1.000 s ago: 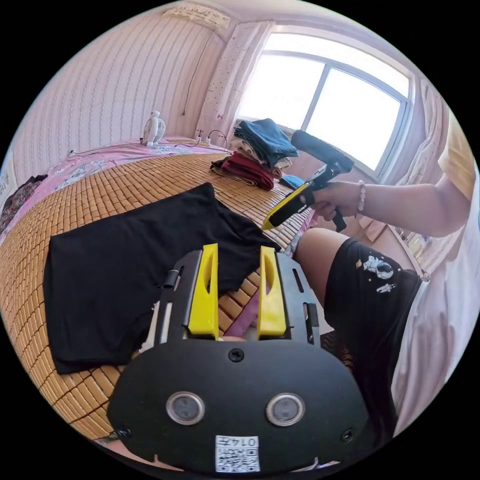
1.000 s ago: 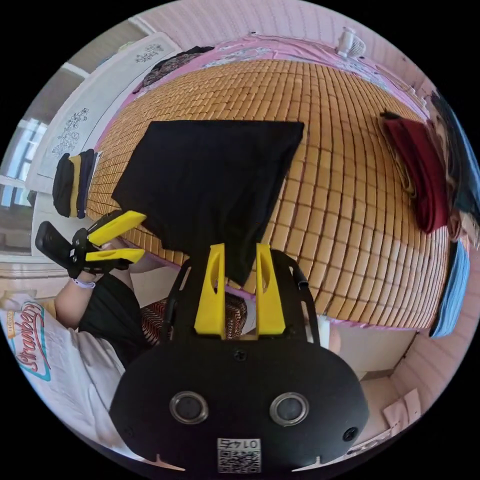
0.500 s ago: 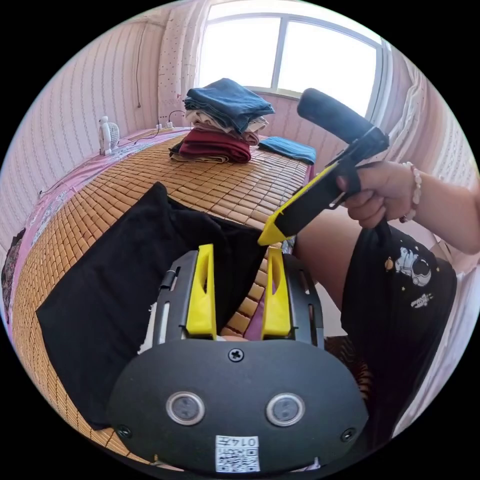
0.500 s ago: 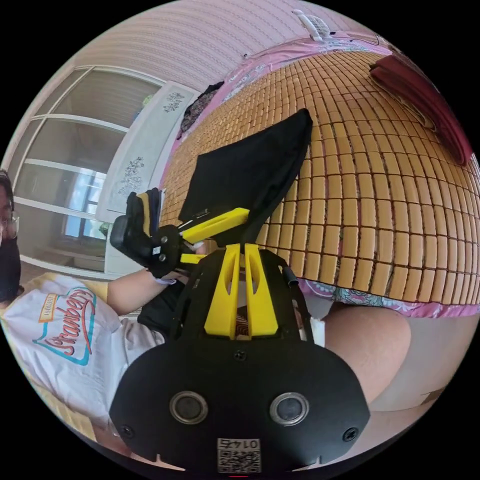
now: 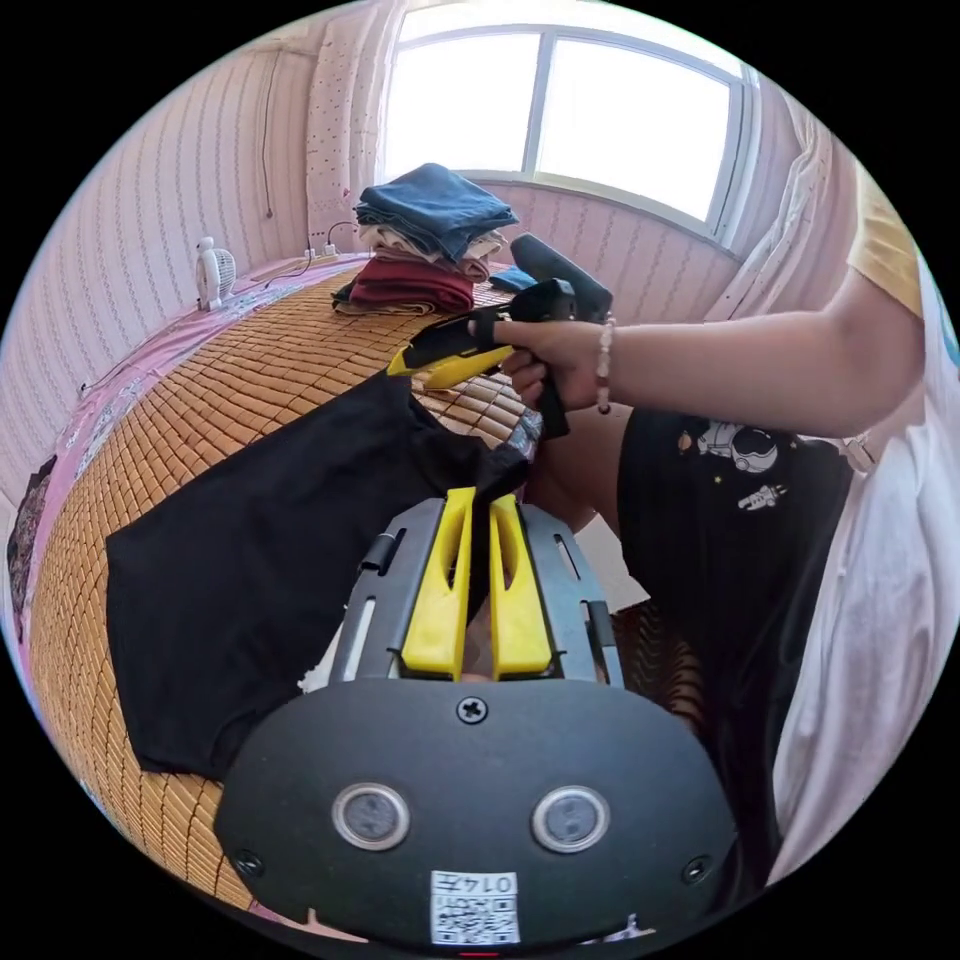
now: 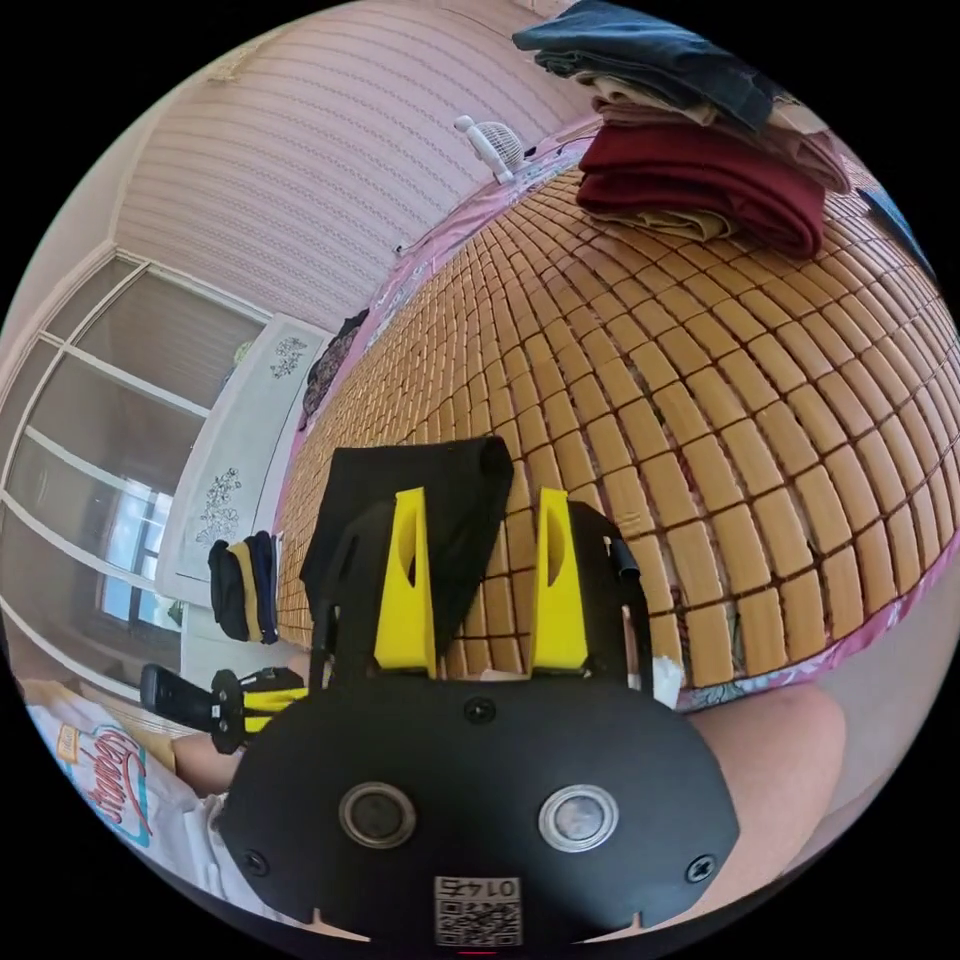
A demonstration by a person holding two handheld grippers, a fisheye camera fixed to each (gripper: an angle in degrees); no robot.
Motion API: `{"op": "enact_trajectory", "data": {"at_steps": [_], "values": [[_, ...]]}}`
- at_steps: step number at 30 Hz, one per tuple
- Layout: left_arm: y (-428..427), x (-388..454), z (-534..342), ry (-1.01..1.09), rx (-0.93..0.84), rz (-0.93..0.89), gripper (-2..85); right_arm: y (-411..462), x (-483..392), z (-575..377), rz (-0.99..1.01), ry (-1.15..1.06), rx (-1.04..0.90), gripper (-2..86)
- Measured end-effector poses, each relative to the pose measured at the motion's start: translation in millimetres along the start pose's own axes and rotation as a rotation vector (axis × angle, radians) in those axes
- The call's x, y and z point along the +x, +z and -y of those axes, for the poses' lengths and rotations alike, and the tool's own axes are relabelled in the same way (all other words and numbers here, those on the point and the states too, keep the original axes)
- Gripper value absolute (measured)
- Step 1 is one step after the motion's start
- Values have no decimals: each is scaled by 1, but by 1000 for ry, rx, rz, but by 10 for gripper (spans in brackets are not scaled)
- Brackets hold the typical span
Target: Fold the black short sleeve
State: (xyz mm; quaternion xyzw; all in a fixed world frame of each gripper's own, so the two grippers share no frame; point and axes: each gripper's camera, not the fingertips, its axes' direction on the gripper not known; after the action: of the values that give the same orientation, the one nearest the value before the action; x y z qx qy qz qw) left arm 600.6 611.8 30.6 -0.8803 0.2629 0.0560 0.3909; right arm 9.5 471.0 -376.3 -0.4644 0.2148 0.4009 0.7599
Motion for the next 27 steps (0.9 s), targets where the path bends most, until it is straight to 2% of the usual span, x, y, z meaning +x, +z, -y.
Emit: {"op": "enact_trajectory", "data": {"at_steps": [3,10,12,16,19,22,27], "values": [[-5,-1,-20,-20,10,-6,2,0,5,8,-34,26,-39,30],[-21,-2,-42,-55,177,-57,-2,-88,-8,13,-60,-28,68,10],[-27,-8,-49,-120,269,-123,-2,-127,-31,25,-104,-84,113,9],[-36,-25,-71,-219,370,-167,-2,-149,-85,64,-119,-203,113,10],[-42,-53,-106,-316,406,-127,0,-113,-143,113,-146,-308,32,14],[-49,-87,-153,-466,399,-44,7,-38,-207,157,-155,-414,-66,26],[-50,-148,-237,-771,281,119,62,96,-265,221,-147,-420,-176,105]]}}
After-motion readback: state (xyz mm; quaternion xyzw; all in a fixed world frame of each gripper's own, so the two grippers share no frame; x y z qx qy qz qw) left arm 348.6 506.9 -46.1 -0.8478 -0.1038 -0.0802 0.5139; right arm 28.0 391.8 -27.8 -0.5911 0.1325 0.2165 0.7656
